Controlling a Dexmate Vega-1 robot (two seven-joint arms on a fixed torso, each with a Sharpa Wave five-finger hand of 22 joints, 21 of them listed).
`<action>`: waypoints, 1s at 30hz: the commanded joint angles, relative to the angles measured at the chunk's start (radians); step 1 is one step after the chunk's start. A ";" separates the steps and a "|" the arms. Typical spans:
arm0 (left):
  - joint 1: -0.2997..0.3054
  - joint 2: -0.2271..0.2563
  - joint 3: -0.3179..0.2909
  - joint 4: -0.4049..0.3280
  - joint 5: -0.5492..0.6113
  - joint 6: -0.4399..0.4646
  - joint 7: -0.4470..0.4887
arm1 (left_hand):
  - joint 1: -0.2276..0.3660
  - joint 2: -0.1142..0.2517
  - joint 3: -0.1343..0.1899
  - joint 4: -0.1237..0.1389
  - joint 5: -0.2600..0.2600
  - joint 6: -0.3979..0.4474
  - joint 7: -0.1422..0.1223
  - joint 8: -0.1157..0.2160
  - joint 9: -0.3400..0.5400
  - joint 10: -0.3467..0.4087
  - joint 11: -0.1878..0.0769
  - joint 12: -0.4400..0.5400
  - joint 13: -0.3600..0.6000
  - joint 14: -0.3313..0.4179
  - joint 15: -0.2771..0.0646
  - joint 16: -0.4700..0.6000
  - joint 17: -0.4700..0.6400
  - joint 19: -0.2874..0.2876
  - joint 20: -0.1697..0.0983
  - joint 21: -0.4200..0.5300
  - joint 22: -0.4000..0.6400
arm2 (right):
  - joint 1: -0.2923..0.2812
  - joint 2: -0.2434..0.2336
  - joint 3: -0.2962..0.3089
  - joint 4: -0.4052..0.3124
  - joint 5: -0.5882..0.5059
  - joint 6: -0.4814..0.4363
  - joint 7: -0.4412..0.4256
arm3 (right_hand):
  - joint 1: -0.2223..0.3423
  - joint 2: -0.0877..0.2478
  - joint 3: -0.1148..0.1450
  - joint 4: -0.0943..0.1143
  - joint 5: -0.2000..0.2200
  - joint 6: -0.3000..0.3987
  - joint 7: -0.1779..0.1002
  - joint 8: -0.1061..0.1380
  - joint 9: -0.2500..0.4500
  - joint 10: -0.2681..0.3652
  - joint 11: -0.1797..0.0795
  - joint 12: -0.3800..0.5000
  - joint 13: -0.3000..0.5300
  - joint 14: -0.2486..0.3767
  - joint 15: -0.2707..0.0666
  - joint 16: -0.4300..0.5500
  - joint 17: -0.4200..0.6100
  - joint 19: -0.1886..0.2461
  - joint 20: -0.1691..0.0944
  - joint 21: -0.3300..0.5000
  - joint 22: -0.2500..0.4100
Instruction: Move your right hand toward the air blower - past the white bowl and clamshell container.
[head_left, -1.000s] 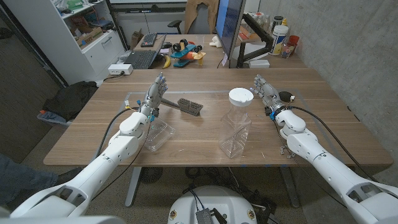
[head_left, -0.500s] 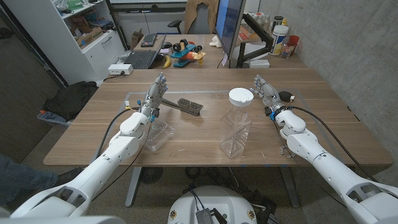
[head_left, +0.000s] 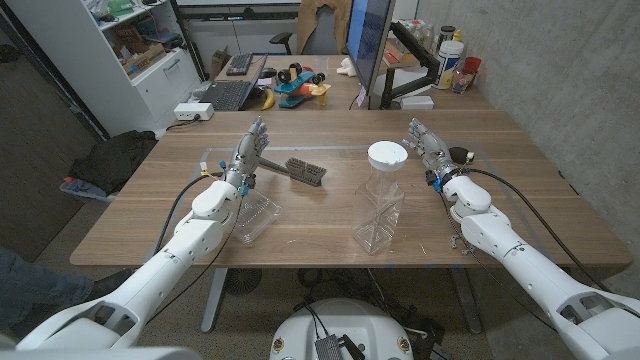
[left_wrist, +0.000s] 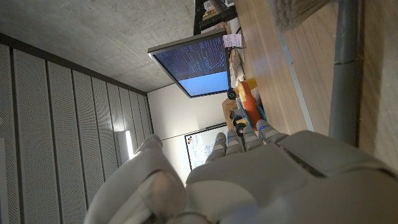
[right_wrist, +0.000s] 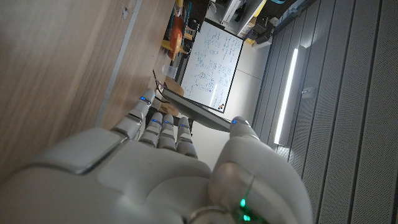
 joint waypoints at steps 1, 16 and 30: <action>0.009 0.006 -0.001 -0.018 0.010 0.004 0.017 | 0.007 0.004 0.004 -0.006 0.001 0.008 -0.001 0.005 0.004 0.008 -0.005 0.012 -0.001 0.005 -0.003 0.007 0.003 0.004 0.003 -0.007 0.005 | 0.011 -0.010 -0.010 -0.007 -0.035 0.003 -0.020 | 0.002 0.006 0.003 -0.005 0.007 0.009 -0.001 0.004 0.002 0.009 0.005 0.000 0.002 0.010 0.003 0.005 0.000 0.010 -0.002 -0.004 0.004; 0.009 0.016 -0.003 -0.045 0.013 0.018 0.024 | 0.008 0.007 0.004 -0.009 0.000 0.013 -0.002 0.006 0.004 0.010 -0.004 0.013 -0.006 0.007 -0.003 0.007 0.003 0.006 0.005 -0.012 0.005 | 0.027 -0.027 -0.029 -0.019 -0.094 -0.015 -0.051 | 0.001 0.008 0.001 -0.009 0.008 0.011 -0.010 0.003 0.002 0.017 0.000 0.000 0.003 0.012 0.002 0.005 -0.005 0.015 -0.002 -0.015 0.005; 0.006 0.029 -0.008 -0.060 0.014 0.036 0.030 | 0.010 0.009 0.004 -0.011 -0.001 0.015 -0.003 0.006 0.005 0.009 -0.004 0.013 -0.010 0.008 -0.004 0.007 0.003 0.005 0.008 -0.018 0.006 | 0.047 -0.037 -0.039 -0.014 -0.139 -0.012 -0.068 | -0.001 0.007 -0.002 -0.012 0.009 0.014 -0.018 0.004 0.002 0.025 -0.003 0.000 0.003 0.013 -0.001 0.005 -0.009 0.017 -0.001 -0.023 0.005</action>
